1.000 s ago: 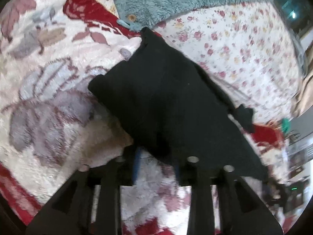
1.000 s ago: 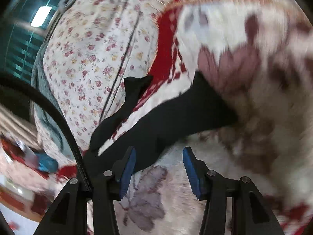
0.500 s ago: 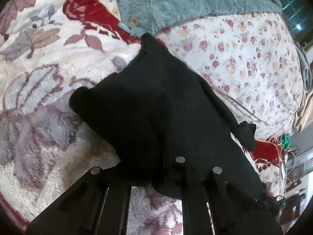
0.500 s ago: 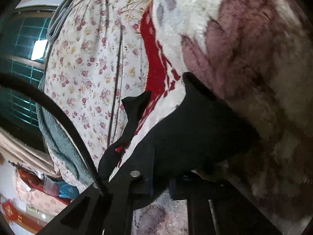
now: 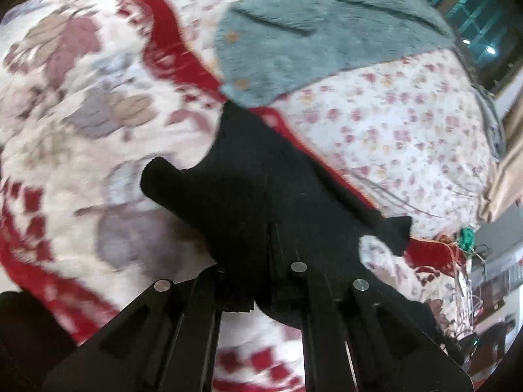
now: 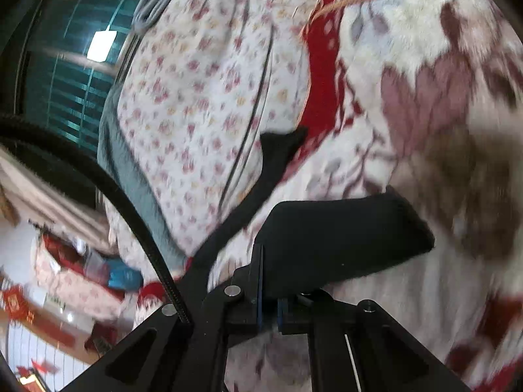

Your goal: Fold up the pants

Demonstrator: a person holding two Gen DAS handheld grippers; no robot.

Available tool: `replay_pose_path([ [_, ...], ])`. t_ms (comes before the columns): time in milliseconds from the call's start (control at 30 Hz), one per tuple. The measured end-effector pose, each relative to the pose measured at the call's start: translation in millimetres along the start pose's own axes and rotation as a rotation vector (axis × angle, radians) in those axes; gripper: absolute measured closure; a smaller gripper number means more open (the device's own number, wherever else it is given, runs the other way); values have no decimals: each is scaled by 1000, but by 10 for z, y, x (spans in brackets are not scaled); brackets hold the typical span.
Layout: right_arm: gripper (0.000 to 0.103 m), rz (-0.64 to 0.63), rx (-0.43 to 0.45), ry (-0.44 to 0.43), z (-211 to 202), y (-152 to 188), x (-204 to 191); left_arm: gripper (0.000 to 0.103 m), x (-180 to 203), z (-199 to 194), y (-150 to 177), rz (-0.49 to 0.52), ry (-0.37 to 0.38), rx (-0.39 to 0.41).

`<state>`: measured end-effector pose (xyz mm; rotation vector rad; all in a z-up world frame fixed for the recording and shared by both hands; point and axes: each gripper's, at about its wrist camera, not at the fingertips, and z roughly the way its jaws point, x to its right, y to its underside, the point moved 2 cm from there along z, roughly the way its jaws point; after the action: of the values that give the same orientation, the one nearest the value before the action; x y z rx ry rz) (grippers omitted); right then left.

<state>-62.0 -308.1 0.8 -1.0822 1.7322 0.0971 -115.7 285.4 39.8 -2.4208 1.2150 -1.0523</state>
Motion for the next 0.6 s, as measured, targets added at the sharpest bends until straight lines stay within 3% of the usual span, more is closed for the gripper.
replay_pose_path([
  [100, 96, 40, -84, 65, 115, 149, 190, 98, -216, 155, 118, -36, -36, -64],
  [133, 90, 64, -87, 82, 118, 157, 267, 98, -231, 169, 159, -34, -43, -62],
  [233, 80, 162, -9, 49, -2, 58, 461, 98, -178, 180, 246, 13, -89, -20],
  [300, 79, 177, 49, 108, -100, -56, 560, 98, -156, 183, 269, 22, -106, -10],
  [367, 79, 124, 64, 178, -167, -136, 566, 97, -170, 171, 271, 22, -111, -8],
  [500, 79, -8, 43, 377, -235, -168, 426, 80, -254, 112, 239, 4, -117, -36],
  [600, 78, -74, 93, 476, -329, -235, 293, 69, -321, -55, 204, -7, -168, -20],
])
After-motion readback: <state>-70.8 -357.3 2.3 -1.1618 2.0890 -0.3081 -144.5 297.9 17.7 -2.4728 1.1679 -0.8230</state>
